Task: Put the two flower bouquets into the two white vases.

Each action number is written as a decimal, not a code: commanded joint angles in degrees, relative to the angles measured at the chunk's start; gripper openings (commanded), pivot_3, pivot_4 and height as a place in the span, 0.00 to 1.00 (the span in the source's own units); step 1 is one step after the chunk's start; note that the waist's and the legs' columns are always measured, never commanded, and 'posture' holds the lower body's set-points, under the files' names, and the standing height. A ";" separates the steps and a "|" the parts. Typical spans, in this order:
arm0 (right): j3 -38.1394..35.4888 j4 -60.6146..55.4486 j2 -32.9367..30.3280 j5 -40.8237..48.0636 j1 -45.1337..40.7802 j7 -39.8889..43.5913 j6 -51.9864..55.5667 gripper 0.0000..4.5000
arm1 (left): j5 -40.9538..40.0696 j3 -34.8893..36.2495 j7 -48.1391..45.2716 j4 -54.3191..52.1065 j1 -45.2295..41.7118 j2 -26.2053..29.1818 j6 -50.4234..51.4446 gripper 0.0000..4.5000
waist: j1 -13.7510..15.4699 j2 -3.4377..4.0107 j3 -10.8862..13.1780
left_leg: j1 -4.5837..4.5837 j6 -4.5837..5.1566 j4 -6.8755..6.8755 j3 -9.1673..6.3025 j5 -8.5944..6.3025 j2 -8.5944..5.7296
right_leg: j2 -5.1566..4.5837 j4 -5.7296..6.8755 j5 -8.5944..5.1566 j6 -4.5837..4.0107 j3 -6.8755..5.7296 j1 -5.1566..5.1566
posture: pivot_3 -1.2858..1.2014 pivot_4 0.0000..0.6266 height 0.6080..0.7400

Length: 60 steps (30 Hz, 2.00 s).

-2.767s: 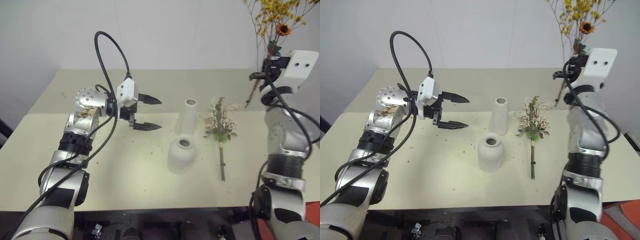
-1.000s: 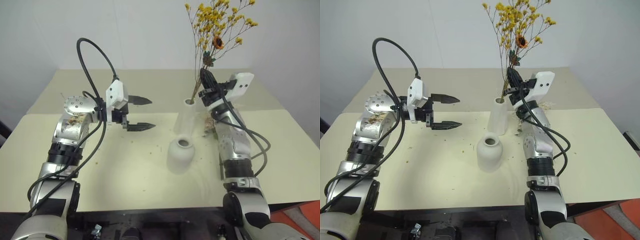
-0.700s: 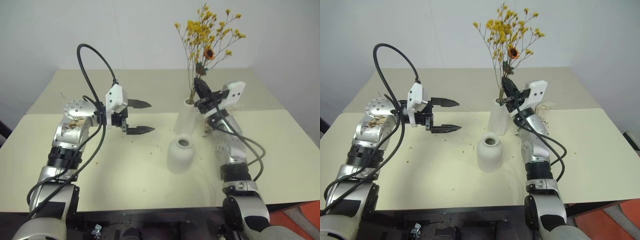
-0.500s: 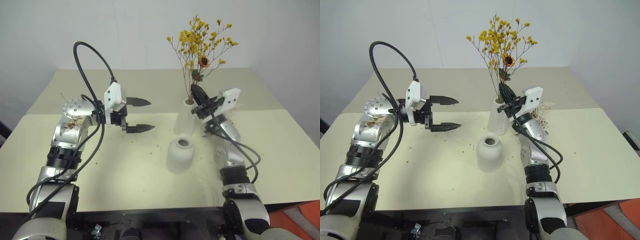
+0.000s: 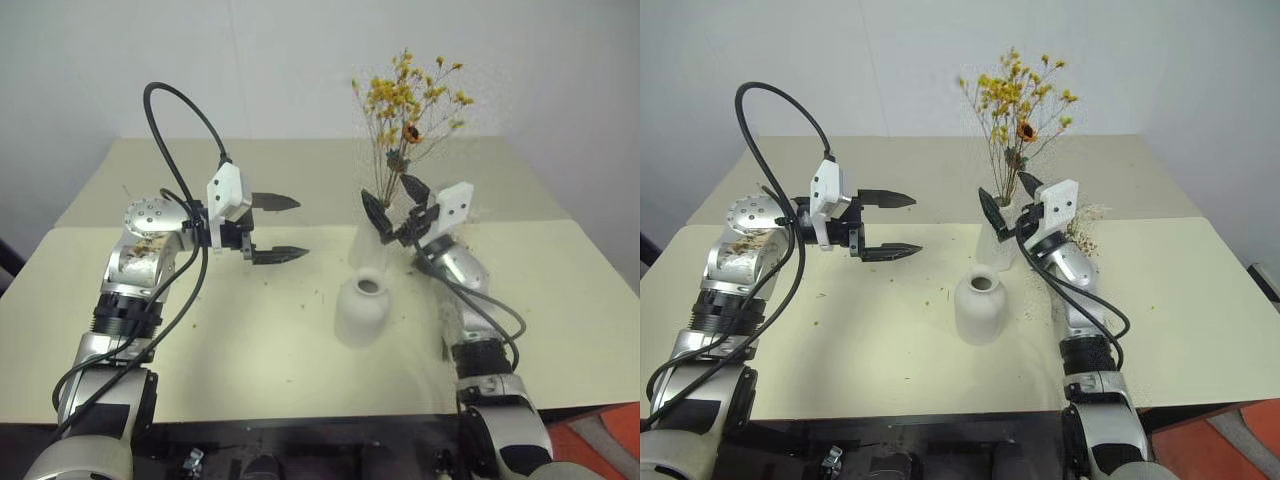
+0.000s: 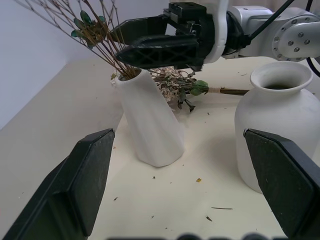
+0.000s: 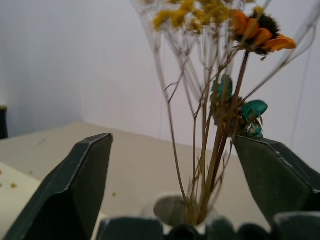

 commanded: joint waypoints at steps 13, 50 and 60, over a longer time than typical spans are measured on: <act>-0.91 -22.08 -11.04 2.22 8.22 4.45 10.70 0.98 | -0.50 1.23 0.88 -0.09 0.01 -0.17 -2.61 1.00 | 0.04 0.00 0.00 | 0.04 0.00 0.01 0.02 0.00 0.01 | 0.02 0.01 -0.01 0.02 0.01 0.02 | 0.52 0.24 1.00; -0.78 -17.08 -25.29 9.04 2.16 -2.74 82.73 0.71 | -0.13 -0.38 3.63 -6.69 5.02 -0.56 0.54 1.00 | 1.28 0.00 0.00 | -0.04 0.01 0.03 0.03 0.00 0.00 | -0.01 -0.14 -0.02 0.02 0.00 0.05 | 0.52 0.24 1.00; 0.42 -13.83 -25.24 8.34 0.50 -2.78 82.80 0.05 | -0.38 0.15 4.21 -8.12 6.21 0.15 1.33 1.00 | 1.33 0.00 0.00 | -0.04 0.01 0.03 0.02 0.00 0.00 | -0.01 -0.14 -0.02 0.02 0.00 0.05 | 0.52 0.24 1.00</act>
